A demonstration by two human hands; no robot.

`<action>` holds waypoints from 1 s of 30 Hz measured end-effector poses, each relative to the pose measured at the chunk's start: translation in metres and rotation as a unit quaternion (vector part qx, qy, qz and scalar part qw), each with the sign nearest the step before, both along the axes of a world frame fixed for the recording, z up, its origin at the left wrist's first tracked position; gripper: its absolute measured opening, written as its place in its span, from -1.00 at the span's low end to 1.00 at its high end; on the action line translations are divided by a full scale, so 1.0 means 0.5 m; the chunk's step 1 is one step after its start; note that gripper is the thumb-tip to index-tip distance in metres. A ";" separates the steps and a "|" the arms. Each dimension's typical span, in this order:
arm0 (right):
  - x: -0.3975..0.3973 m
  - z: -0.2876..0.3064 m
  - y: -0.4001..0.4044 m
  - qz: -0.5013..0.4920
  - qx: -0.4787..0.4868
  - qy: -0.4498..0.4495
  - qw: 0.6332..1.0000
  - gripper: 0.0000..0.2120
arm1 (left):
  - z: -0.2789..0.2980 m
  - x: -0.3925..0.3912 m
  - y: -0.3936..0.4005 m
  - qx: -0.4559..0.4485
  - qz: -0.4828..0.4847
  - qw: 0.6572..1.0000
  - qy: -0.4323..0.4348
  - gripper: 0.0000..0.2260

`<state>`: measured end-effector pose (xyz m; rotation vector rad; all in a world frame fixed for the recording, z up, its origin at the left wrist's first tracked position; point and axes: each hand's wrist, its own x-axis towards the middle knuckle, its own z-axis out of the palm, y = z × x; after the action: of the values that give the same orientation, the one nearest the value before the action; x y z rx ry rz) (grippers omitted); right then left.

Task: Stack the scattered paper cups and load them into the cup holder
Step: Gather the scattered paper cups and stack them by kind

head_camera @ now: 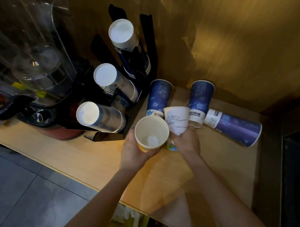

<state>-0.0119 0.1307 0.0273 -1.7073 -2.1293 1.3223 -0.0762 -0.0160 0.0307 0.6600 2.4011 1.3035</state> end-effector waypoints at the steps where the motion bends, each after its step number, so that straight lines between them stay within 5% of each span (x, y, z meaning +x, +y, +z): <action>1: 0.005 0.007 0.000 0.006 0.011 0.010 1.000 -0.34 | 0.000 0.000 0.000 0.000 0.000 1.000 0.000 -0.27; 8: 0.027 0.153 0.004 0.027 0.045 0.269 0.962 -0.22 | -0.005 -0.001 0.000 0.007 -0.002 1.000 -0.002 -0.26; 12: 0.022 0.190 -0.034 0.038 -0.036 0.394 0.918 -0.20 | -0.007 -0.001 -0.002 0.012 -0.003 1.000 0.000 -0.27; 22: 0.033 0.103 -0.093 0.166 -0.007 0.262 0.951 -0.18 | -0.012 -0.003 -0.002 0.020 -0.017 1.000 0.015 -0.26; 30: 0.041 0.122 -0.084 0.308 0.087 0.170 0.932 -0.11 | -0.005 -0.001 0.000 0.016 -0.014 1.000 0.004 -0.25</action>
<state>0.0085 0.0889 0.0884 -0.6839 -2.5513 1.3625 -0.0768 -0.0161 0.0284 0.7067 2.3737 1.3342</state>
